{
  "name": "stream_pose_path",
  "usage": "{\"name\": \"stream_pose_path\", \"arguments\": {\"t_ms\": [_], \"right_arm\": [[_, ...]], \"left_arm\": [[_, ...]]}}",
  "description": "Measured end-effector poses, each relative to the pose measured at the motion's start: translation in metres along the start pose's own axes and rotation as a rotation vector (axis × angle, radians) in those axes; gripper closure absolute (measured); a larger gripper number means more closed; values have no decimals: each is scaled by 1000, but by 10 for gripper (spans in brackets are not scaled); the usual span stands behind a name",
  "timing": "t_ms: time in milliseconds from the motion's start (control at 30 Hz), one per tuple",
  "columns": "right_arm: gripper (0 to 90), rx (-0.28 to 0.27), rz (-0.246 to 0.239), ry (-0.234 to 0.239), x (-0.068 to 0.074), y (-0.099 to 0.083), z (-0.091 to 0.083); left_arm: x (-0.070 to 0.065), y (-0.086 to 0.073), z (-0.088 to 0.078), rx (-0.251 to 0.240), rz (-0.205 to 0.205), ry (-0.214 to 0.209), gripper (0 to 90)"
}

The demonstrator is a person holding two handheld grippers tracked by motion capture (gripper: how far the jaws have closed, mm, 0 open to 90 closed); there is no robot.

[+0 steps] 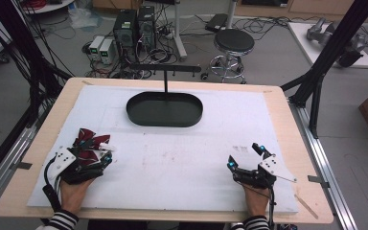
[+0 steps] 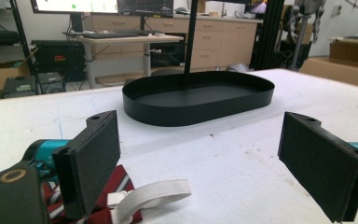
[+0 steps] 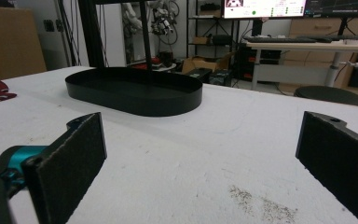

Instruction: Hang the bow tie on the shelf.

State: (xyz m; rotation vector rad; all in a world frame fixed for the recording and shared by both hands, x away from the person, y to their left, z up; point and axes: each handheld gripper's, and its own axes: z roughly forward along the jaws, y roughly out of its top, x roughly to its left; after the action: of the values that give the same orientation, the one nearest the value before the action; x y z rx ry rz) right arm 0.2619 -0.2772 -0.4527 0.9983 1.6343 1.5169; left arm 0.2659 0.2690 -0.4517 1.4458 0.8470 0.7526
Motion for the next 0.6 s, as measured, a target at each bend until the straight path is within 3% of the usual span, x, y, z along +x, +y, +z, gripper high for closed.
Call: {"name": "stream_pose_path", "arguments": {"t_ms": [233,267,300,400,600], "right_arm": [[6,14,-3,1,1,0,1],[5,12,-7,0,1,0,1],[6,11,-6,1,1,0,1],[6,9,-9,0,0,0,1],[5,11,-6,1,1,0,1]], "left_arm": [[10,17,-1,24,58,-19,132],[14,24,0,50,95,-33,132],[14,24,0,50,95,-33,132],[21,34,2,106,146,-78,133],[27,42,5,182,193,-119,134]]}}
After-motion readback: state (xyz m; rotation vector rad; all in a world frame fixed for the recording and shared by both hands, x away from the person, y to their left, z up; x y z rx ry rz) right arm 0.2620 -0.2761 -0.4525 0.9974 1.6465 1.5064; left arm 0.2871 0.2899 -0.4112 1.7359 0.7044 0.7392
